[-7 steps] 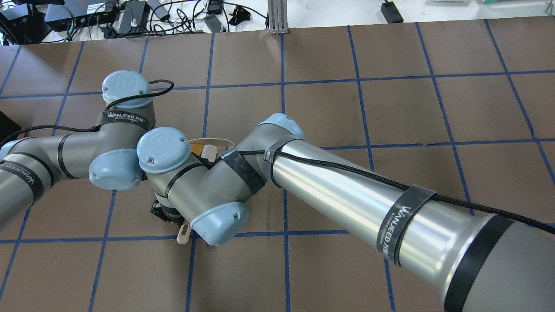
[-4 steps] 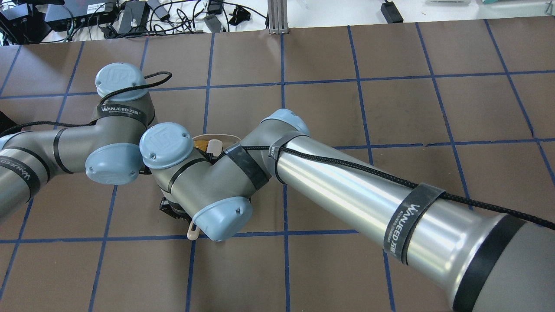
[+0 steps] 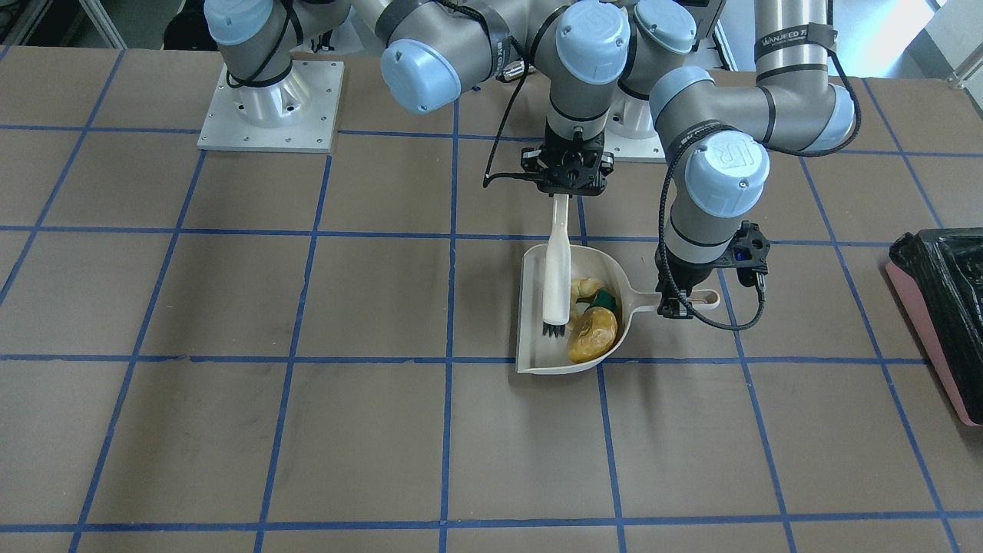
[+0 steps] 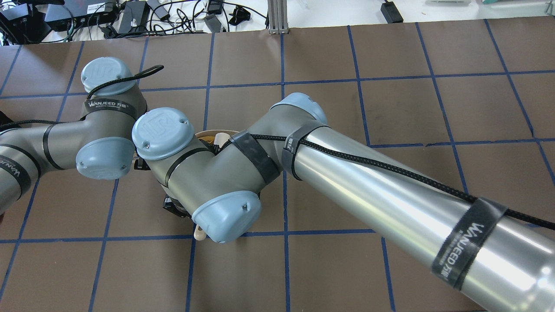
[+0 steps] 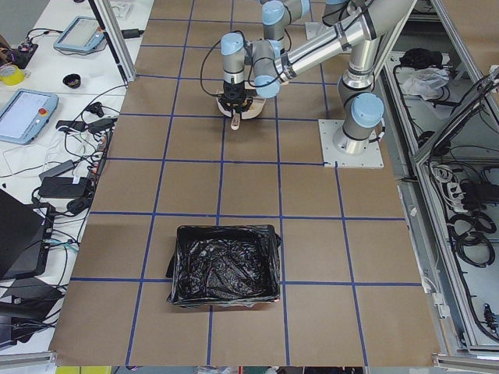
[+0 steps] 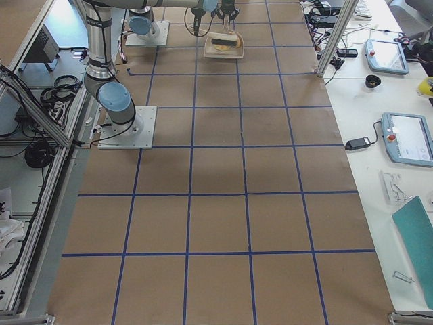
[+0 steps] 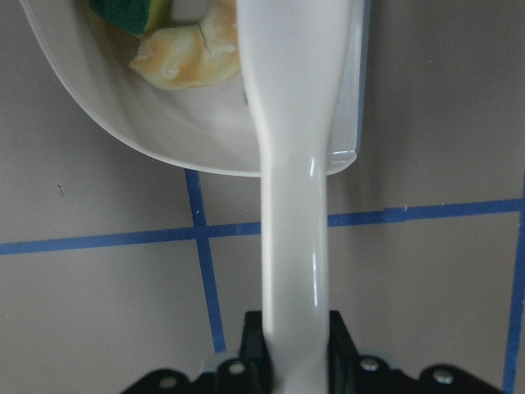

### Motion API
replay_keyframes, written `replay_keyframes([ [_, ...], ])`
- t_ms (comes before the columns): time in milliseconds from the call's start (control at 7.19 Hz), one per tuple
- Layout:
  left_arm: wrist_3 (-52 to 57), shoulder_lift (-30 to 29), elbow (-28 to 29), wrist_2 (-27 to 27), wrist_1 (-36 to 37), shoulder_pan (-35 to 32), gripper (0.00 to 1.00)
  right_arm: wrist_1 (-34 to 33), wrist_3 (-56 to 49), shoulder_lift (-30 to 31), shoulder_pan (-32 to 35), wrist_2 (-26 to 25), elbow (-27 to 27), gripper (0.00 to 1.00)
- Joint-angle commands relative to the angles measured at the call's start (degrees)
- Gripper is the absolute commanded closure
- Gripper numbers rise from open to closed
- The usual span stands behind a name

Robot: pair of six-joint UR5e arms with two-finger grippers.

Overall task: Sweep and dump trash into bin
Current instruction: 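Sweep the yellow potato piece into the dustpan with the right-held brush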

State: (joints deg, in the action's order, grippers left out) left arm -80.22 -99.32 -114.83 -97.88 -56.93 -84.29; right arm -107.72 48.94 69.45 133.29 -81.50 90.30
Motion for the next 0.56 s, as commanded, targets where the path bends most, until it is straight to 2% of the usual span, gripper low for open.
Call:
replay_keyframes([
  [0,4.1,0.0,0.2,2.2,0.0,3.7,1.0,4.2,-0.2,4.1,-1.0,-0.5,0.1,1.0],
  [139,7.9,0.0,1.2,2.3,-0.1,5.4,1.0,5.1,-1.6,5.6,-2.6,-1.4,0.5,1.0],
  [417,15.5,0.1,7.7,3.0,-7.4,11.0,1.0,7.6,-8.8,7.1,-8.3,-1.3,0.8,1.0],
])
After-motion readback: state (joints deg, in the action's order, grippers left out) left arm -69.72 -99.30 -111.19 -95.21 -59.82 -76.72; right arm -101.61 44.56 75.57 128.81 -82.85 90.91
